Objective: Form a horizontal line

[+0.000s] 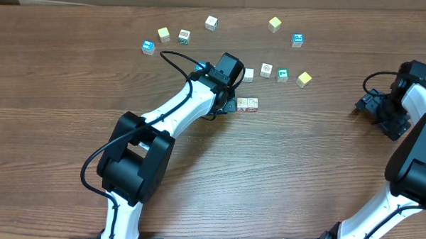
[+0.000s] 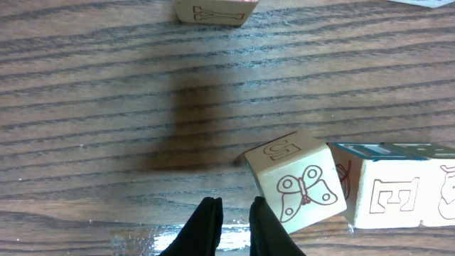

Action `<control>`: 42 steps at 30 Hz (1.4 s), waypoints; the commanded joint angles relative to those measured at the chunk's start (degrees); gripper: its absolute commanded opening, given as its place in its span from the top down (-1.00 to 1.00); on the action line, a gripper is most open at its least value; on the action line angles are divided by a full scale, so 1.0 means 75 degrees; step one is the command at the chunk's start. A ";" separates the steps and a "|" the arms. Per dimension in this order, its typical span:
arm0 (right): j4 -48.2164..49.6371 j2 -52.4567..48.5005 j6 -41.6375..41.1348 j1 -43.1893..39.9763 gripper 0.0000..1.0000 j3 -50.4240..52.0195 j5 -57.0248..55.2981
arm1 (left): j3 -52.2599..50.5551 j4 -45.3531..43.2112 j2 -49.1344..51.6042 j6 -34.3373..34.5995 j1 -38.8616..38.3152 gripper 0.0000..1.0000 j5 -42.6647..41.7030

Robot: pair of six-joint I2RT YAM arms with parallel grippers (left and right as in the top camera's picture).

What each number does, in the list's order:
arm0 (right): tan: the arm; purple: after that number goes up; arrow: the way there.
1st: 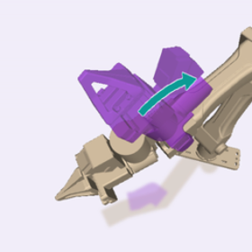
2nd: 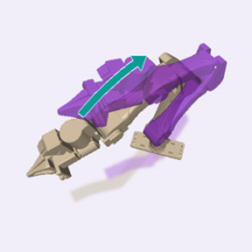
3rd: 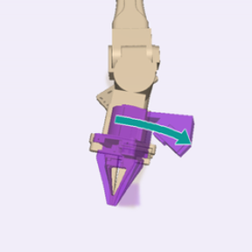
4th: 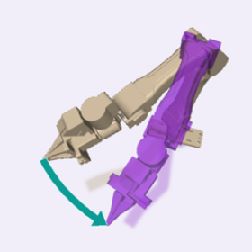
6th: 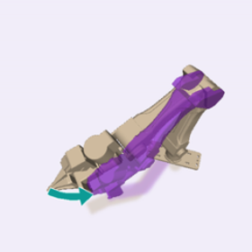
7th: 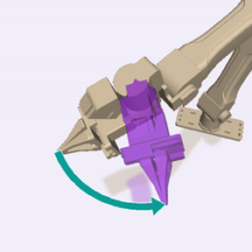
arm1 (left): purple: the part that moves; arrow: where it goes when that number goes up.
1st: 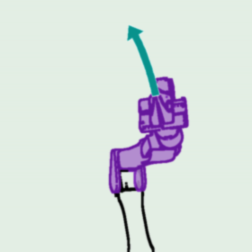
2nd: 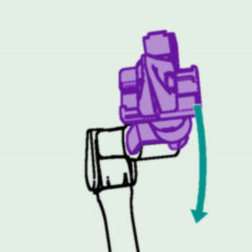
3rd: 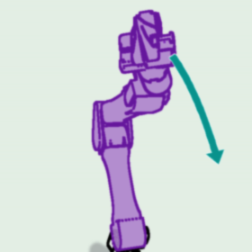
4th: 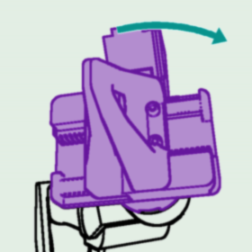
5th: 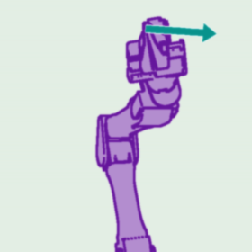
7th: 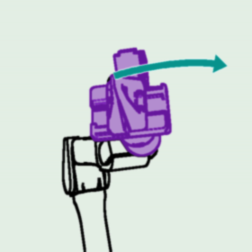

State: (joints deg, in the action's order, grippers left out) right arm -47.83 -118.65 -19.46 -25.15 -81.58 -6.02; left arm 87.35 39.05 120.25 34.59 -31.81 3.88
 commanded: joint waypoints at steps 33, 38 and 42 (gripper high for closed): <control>-0.0003 -0.0085 -0.0003 -0.0044 -1.00 0.0070 -0.0195 | -0.0099 -0.0420 0.0055 -0.0119 -0.0064 0.71 0.0417; -0.0003 -0.0085 -0.0003 -0.0044 -1.00 0.0070 -0.0195 | -0.0099 -0.0475 0.0055 -0.0239 -0.0067 0.71 0.0414; -0.0003 -0.0085 -0.0003 -0.0044 -1.00 0.0070 -0.0195 | -0.0099 -0.0478 0.0055 -0.0239 -0.0070 0.71 0.0408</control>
State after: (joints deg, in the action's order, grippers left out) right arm -47.86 -118.65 -19.49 -25.15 -81.58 -6.02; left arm 87.33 35.70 120.25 33.95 -31.90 5.89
